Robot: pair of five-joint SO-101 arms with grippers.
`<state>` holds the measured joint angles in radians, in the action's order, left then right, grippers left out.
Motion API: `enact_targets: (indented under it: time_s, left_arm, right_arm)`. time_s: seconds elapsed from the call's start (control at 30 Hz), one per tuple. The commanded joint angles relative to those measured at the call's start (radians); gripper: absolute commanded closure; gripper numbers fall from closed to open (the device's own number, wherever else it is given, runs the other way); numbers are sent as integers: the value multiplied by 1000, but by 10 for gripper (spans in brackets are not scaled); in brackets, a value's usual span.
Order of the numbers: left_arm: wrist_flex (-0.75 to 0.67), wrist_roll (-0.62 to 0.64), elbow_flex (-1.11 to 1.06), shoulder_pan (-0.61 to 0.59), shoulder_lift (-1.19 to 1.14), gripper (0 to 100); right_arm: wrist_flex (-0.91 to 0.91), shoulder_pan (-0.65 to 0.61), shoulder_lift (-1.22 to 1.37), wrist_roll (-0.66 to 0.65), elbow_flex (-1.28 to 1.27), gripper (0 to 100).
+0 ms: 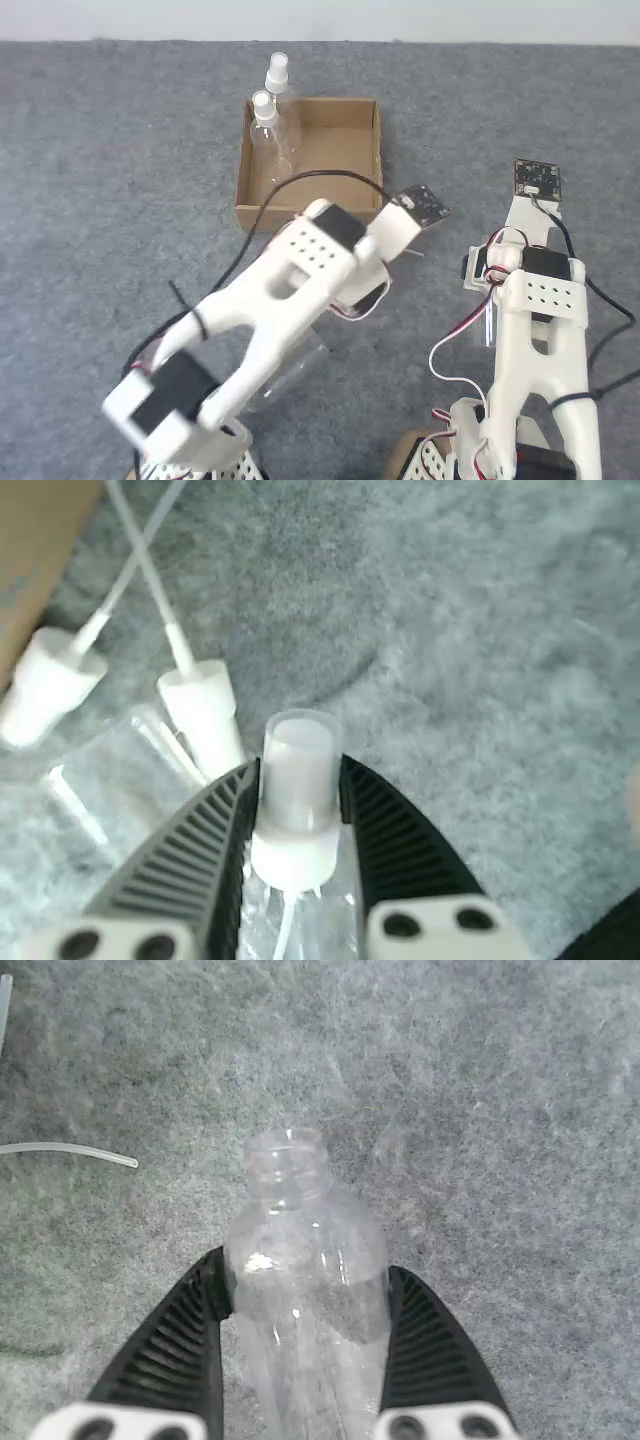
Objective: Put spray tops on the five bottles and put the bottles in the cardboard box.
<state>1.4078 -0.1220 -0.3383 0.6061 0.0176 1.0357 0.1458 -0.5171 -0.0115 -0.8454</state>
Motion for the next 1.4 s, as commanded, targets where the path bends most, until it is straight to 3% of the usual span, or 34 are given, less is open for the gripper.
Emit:
enact_targets:
  time_s: [0.0, 0.6, 1.2, 1.37]
  left_arm:
    - [-31, 5, -24, -6, 181, 982]
    - [-32, 6, -76, -164, 543, 981]
    - [-259, 6, -407, -169, 993, 984]
    - [-328, 72, -484, -292, 1105, 984]
  right_arm:
    - [-27, 12, -35, 5, 14, 992]
    - [-27, 10, -35, 5, 12, 992]
    - [-27, 1, -47, 6, 12, 992]
    - [-27, -51, -47, 9, 14, 992]
